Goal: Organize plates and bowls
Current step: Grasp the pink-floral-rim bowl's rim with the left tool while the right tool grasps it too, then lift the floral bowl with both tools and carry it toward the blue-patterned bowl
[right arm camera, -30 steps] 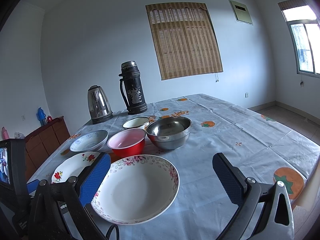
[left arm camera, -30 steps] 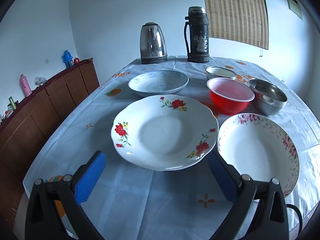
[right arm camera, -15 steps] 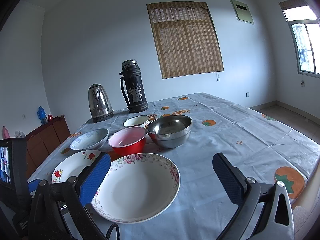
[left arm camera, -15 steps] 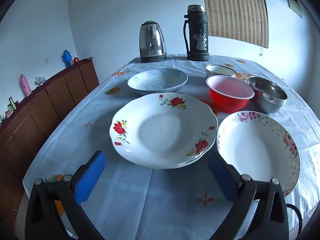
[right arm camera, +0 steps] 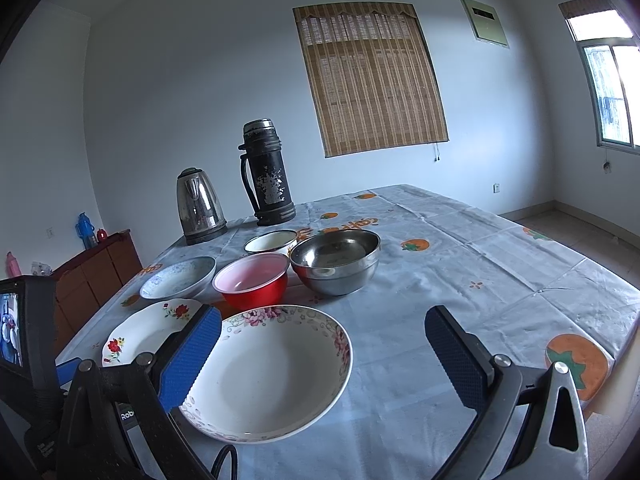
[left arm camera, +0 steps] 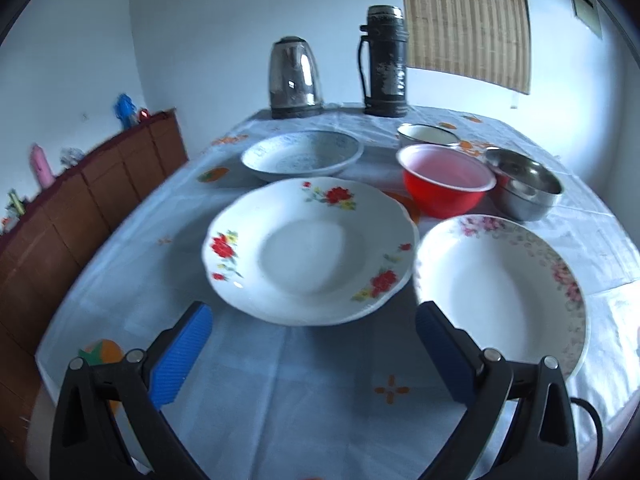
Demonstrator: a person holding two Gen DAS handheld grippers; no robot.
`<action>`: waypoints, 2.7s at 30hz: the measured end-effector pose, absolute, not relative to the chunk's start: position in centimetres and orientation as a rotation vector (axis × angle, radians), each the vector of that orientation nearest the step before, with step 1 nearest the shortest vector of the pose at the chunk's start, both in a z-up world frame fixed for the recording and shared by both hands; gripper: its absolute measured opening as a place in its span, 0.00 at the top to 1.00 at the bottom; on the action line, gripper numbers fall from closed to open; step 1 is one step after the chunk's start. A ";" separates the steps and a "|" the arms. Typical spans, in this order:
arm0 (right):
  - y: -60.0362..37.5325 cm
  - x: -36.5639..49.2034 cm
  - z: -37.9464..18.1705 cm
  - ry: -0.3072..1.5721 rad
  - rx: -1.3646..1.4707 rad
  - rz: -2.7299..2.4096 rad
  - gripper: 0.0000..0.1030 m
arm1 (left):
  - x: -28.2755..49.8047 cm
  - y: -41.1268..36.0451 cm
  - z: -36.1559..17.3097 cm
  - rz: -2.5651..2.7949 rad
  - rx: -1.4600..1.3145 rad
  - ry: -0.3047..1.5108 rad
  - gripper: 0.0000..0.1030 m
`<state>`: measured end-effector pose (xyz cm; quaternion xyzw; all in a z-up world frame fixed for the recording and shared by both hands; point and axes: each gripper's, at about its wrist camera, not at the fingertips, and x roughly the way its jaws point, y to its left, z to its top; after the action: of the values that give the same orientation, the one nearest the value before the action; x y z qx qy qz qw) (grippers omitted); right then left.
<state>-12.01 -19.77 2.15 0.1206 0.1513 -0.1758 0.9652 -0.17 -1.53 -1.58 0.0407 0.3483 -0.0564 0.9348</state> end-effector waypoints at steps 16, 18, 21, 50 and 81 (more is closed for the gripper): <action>-25.8 -8.5 -1.4 0.574 0.291 -0.205 0.32 | -1.0 -5.4 -3.5 -0.343 -0.006 0.886 0.37; -26.1 -7.8 -1.8 0.592 0.308 -0.184 0.32 | -0.9 -5.8 -3.7 -0.341 0.005 0.892 0.38; -26.3 -6.9 -2.1 0.615 0.320 -0.152 0.45 | -0.3 -6.3 -4.0 -0.344 0.004 0.913 0.46; -27.3 -1.4 -4.9 0.807 0.409 0.076 0.72 | 2.4 -4.8 -4.2 -0.401 -0.249 0.963 0.79; -25.3 -2.2 -0.1 0.712 0.362 0.064 0.85 | 2.8 -3.8 -0.4 -0.416 -0.151 0.833 0.79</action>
<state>-2.19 -25.33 -0.10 0.1762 0.3465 0.0313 0.9208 2.76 -3.75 -0.39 -0.0727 0.4013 -0.2005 0.8907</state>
